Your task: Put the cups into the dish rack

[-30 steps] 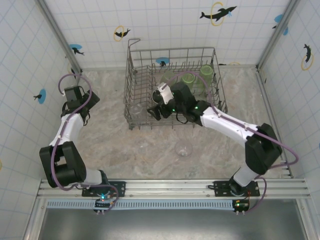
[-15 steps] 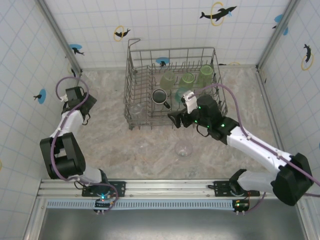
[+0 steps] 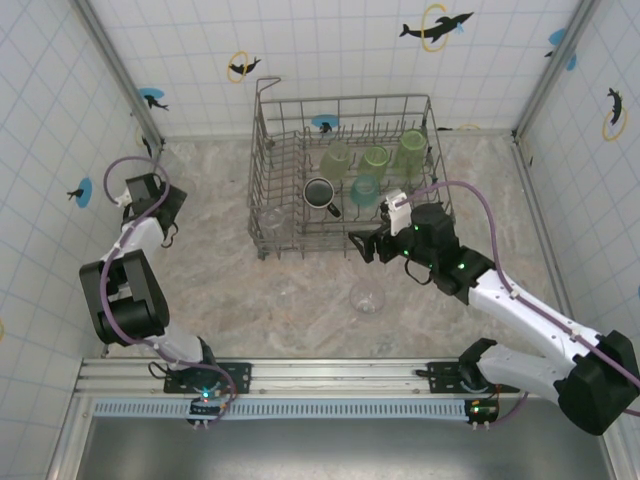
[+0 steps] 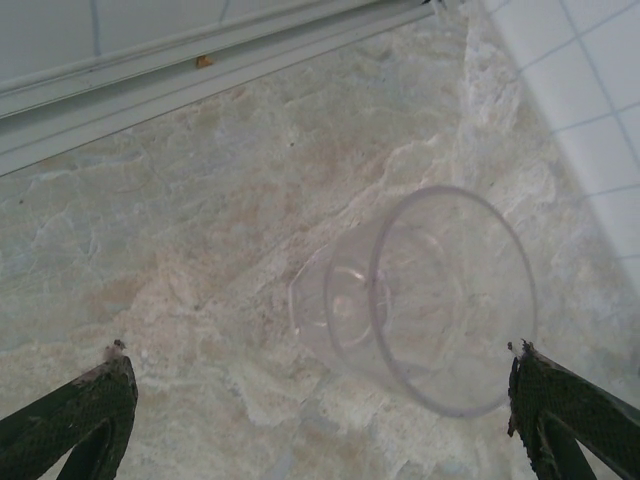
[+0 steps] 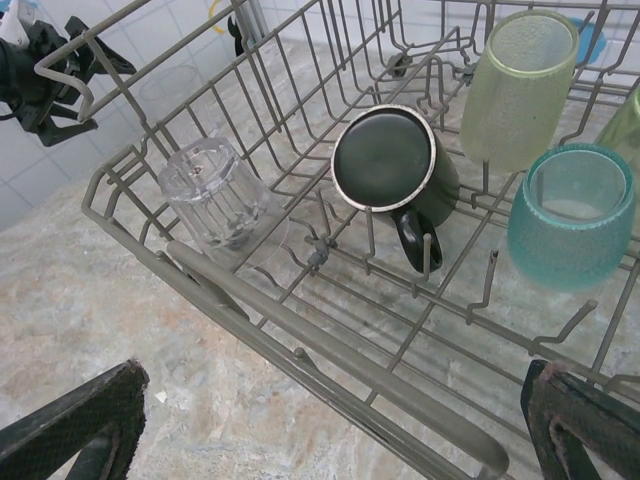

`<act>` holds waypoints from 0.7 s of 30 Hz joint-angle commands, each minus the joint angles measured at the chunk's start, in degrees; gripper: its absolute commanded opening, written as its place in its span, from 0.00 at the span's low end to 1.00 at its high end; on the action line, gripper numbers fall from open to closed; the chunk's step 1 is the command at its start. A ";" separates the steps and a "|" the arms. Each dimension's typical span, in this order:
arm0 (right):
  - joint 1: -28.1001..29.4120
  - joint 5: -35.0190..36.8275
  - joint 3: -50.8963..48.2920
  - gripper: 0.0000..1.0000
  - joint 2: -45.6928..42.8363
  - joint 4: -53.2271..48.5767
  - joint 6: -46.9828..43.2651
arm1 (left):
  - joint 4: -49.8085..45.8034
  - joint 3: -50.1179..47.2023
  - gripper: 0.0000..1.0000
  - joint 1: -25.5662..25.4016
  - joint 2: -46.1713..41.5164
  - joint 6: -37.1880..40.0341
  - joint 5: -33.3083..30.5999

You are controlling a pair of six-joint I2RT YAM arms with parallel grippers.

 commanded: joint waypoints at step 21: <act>-0.22 -1.03 -0.21 1.00 0.17 3.22 3.12 | 18.40 -4.96 0.94 4.23 6.74 -7.87 13.86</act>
